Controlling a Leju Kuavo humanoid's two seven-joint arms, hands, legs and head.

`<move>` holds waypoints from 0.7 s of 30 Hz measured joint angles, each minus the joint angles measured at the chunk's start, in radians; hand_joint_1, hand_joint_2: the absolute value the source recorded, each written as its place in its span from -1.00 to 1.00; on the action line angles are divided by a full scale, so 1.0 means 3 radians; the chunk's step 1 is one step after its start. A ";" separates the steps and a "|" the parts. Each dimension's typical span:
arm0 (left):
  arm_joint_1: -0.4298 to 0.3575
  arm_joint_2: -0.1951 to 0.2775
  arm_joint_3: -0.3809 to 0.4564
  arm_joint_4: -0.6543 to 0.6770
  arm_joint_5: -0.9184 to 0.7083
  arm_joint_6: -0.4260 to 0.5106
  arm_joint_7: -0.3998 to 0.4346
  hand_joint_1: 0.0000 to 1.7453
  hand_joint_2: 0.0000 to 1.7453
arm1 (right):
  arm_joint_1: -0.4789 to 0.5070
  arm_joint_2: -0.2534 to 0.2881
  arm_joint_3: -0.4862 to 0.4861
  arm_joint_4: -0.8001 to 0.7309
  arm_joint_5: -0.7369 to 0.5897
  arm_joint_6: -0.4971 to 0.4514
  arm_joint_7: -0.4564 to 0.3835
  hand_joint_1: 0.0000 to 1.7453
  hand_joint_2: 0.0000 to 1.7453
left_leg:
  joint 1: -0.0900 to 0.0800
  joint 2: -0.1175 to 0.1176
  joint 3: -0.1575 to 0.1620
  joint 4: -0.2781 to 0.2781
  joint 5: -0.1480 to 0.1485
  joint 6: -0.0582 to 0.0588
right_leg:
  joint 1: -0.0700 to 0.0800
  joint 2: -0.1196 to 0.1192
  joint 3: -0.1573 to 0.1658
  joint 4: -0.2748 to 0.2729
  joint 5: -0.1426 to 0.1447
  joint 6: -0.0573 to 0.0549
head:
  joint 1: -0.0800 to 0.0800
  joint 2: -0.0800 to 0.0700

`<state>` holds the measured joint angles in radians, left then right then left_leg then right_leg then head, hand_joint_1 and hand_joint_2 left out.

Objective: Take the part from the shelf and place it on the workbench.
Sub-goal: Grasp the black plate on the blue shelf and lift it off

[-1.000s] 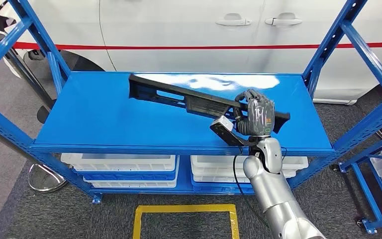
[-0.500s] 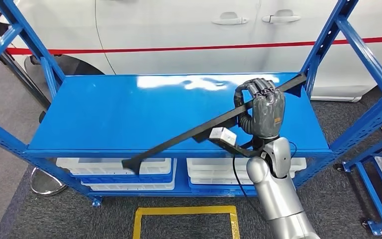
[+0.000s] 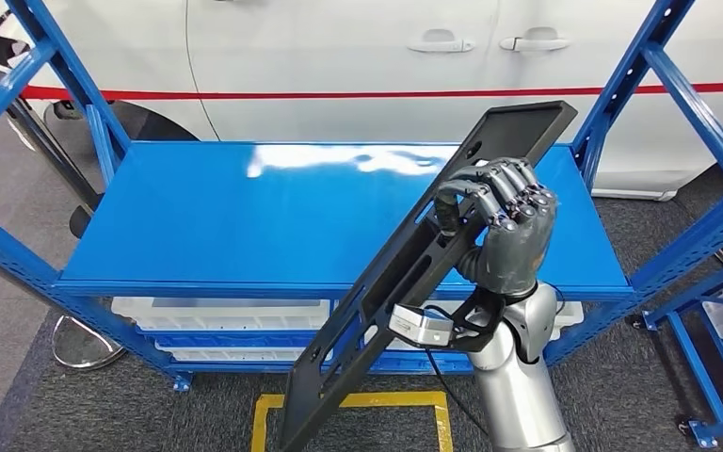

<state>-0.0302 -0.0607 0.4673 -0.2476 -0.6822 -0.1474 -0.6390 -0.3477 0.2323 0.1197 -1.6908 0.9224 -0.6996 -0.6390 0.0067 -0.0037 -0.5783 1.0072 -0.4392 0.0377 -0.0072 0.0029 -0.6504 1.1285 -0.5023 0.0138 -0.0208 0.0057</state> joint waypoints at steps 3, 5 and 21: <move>0.0000 -0.0001 -0.0009 0.0000 0.0023 -0.0034 0.0002 -1.00 -1.00 | 0.0030 0.0006 -0.0007 -0.0042 -0.0087 0.0000 -0.0047 1.00 1.00 | -0.0008 0.0001 -0.0009 0.0007 0.0001 0.0014 | -0.0008 -0.0001 -0.0263 0.0553 -0.0245 0.0018 | 0.0000 0.0000; 0.0001 -0.0001 -0.0009 0.0000 0.0051 -0.0073 0.0003 -1.00 -1.00 | 0.0043 0.0006 -0.0007 -0.0077 -0.0133 0.0000 -0.0057 1.00 1.00 | -0.0008 -0.0002 -0.0015 0.0025 -0.0007 0.0008 | -0.0016 -0.0002 -0.0237 0.0503 -0.0148 0.0022 | 0.0000 0.0000; 0.0005 0.0015 -0.0145 -0.0033 -0.0118 0.0122 0.0096 -1.00 -1.00 | 0.0023 0.0011 0.0180 -0.0251 -0.0179 0.0003 0.0080 1.00 1.00 | 0.0008 -0.0005 -0.0339 0.0756 -0.0286 -0.0161 | -0.0005 -0.0009 0.0139 -0.0265 0.0152 -0.0136 | -0.0002 0.0000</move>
<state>-0.0287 -0.0561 0.4239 -0.2576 -0.7177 -0.1107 -0.6103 -0.3407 0.2356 0.1735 -1.7660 0.8686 -0.6989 -0.6149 0.0091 -0.0052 -0.6801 1.2339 -0.5251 -0.0106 -0.0088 0.0002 -0.6085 1.0490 -0.4567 -0.0269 -0.0214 0.0057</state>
